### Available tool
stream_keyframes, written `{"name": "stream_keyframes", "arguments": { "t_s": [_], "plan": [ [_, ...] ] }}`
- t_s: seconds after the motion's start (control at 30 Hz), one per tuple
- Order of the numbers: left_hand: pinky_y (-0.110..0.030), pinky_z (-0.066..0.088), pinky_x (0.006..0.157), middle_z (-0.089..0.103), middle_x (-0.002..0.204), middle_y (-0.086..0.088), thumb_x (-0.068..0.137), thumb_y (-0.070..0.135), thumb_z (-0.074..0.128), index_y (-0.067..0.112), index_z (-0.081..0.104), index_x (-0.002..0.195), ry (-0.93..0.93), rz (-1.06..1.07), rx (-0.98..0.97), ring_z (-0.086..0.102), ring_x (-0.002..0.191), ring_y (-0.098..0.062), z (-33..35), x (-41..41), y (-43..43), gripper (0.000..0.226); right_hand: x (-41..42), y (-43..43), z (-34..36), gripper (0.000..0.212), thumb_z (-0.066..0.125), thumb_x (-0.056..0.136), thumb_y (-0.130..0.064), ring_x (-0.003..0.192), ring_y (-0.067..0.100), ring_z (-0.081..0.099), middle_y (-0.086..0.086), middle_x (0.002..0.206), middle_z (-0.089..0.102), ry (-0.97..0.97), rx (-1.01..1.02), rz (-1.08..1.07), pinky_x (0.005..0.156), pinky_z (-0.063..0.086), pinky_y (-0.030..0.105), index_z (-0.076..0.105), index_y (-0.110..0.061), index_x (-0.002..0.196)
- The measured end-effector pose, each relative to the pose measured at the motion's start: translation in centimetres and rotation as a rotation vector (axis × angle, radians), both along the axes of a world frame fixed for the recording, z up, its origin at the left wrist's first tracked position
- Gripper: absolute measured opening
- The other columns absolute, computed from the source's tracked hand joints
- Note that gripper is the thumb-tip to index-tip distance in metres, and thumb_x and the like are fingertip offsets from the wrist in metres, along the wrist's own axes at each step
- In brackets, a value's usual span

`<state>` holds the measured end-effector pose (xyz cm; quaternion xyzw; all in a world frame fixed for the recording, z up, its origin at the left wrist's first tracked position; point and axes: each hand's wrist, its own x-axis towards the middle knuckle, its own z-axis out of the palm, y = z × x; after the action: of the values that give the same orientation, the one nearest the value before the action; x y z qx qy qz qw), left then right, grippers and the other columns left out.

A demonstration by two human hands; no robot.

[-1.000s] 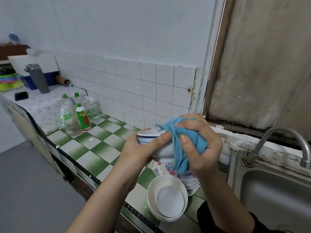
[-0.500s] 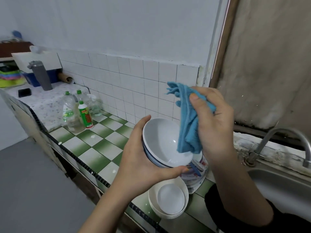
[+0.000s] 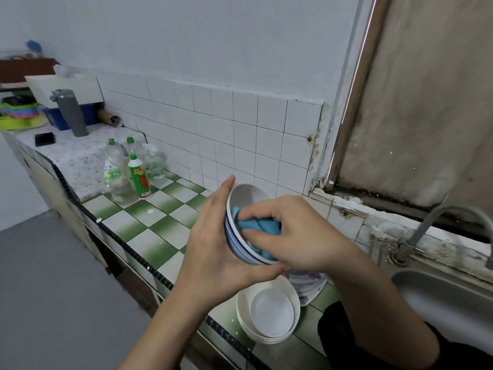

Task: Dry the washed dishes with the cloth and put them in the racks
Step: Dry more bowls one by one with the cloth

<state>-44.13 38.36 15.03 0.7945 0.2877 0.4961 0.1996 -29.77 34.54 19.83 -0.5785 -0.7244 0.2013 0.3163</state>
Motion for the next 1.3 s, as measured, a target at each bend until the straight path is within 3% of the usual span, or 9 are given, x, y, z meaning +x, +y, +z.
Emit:
{"name": "stream_keyframes", "arguments": {
  "t_s": [0.13, 0.3, 0.4, 0.57, 0.77, 0.9, 1.0, 1.13, 1.3],
  "plan": [
    [-0.009, 0.037, 0.099, 0.047, 0.133, 0.019, 0.041, 0.067, 0.08, 0.022, 0.033, 0.146, 0.021, -0.018, -0.024, 0.048, 0.122, 0.003, 0.0, -0.4, -0.1, 0.124, 2.2, -0.2, 1.2, 0.024, 0.068, 0.087, -0.006, 0.096, 0.008, 0.068, -0.007, 0.101, 0.074, -0.026, -0.147, 0.23, 0.092, 0.052, 0.032, 0.075, -0.021, 0.104],
    [-0.034, 0.048, 0.102, 0.054, 0.132, 0.012, 0.038, 0.058, 0.088, 0.034, 0.03, 0.146, -0.029, -0.091, -0.194, 0.054, 0.124, -0.007, -0.7, 0.2, -0.9, 0.125, 1.8, 0.5, -0.6, 0.03, 0.076, 0.082, -0.015, 0.098, 0.0, 0.065, -0.015, 0.098, 0.073, 0.172, 0.067, -0.056, 0.096, 0.05, 0.033, 0.072, -0.039, 0.101],
    [-0.034, 0.049, 0.1, 0.057, 0.128, 0.011, 0.037, 0.06, 0.087, 0.036, 0.03, 0.146, -0.013, -0.076, -0.206, 0.056, 0.121, -0.009, -0.5, -0.1, -0.8, 0.125, 1.8, 0.3, -0.9, 0.019, 0.069, 0.089, -0.025, 0.105, 0.0, 0.064, -0.017, 0.105, 0.072, 0.196, 0.015, 0.069, 0.1, 0.049, 0.037, 0.072, -0.036, 0.104],
    [-0.034, 0.051, 0.097, 0.061, 0.124, 0.008, 0.031, 0.059, 0.088, 0.038, 0.034, 0.146, -0.028, -0.081, -0.234, 0.058, 0.117, -0.009, 0.4, -1.2, -0.4, 0.129, 3.7, -0.5, 1.4, 0.035, 0.057, 0.094, -0.018, 0.126, 0.009, 0.053, -0.008, 0.133, 0.059, -0.091, -0.121, 0.455, 0.106, 0.042, 0.029, 0.06, -0.019, 0.129],
    [-0.035, 0.05, 0.099, 0.06, 0.125, 0.011, 0.034, 0.056, 0.089, 0.031, 0.033, 0.148, -0.055, -0.109, -0.225, 0.058, 0.118, -0.008, 0.9, -0.8, -1.4, 0.13, 3.3, -0.8, 2.0, 0.036, 0.06, 0.087, -0.033, 0.109, 0.002, 0.057, -0.015, 0.119, 0.064, -0.32, 0.08, 0.234, 0.094, 0.045, 0.023, 0.065, -0.036, 0.122],
    [-0.04, 0.049, 0.101, 0.059, 0.129, 0.008, 0.037, 0.053, 0.091, 0.028, 0.035, 0.147, -0.053, -0.147, -0.216, 0.058, 0.121, -0.013, 0.7, -0.9, -1.2, 0.126, 1.9, -1.0, 0.9, 0.031, 0.07, 0.088, -0.016, 0.109, 0.0, 0.062, -0.016, 0.113, 0.069, 0.135, 0.062, 0.133, 0.096, 0.052, 0.028, 0.07, -0.038, 0.11],
    [-0.039, 0.051, 0.098, 0.062, 0.125, 0.009, 0.035, 0.055, 0.09, 0.031, 0.04, 0.142, -0.06, -0.138, -0.234, 0.061, 0.117, -0.012, 0.3, -1.3, -1.1, 0.12, 1.9, -1.2, 1.0, 0.027, 0.067, 0.085, -0.016, 0.108, 0.005, 0.065, -0.011, 0.11, 0.072, 0.257, -0.078, 0.274, 0.095, 0.053, 0.028, 0.07, -0.036, 0.103],
    [-0.022, 0.047, 0.098, 0.059, 0.126, 0.02, 0.038, 0.055, 0.088, 0.035, 0.041, 0.136, -0.106, -0.144, -0.245, 0.059, 0.118, -0.005, 0.4, -1.0, -1.0, 0.111, 1.3, -0.7, 0.6, 0.025, 0.062, 0.091, 0.003, 0.086, -0.005, 0.067, -0.013, 0.094, 0.074, 0.603, -0.055, 0.182, 0.069, 0.051, 0.01, 0.07, -0.02, 0.098],
    [-0.032, 0.052, 0.095, 0.063, 0.122, 0.015, 0.038, 0.047, 0.092, 0.028, 0.041, 0.138, -0.113, -0.185, -0.289, 0.064, 0.112, -0.011, 0.1, -1.1, -0.5, 0.113, 1.2, -0.3, 0.9, 0.023, 0.065, 0.083, -0.007, 0.1, 0.008, 0.067, -0.005, 0.101, 0.073, 0.364, -0.148, 0.288, 0.092, 0.053, 0.027, 0.069, -0.025, 0.098]
  ]
}}
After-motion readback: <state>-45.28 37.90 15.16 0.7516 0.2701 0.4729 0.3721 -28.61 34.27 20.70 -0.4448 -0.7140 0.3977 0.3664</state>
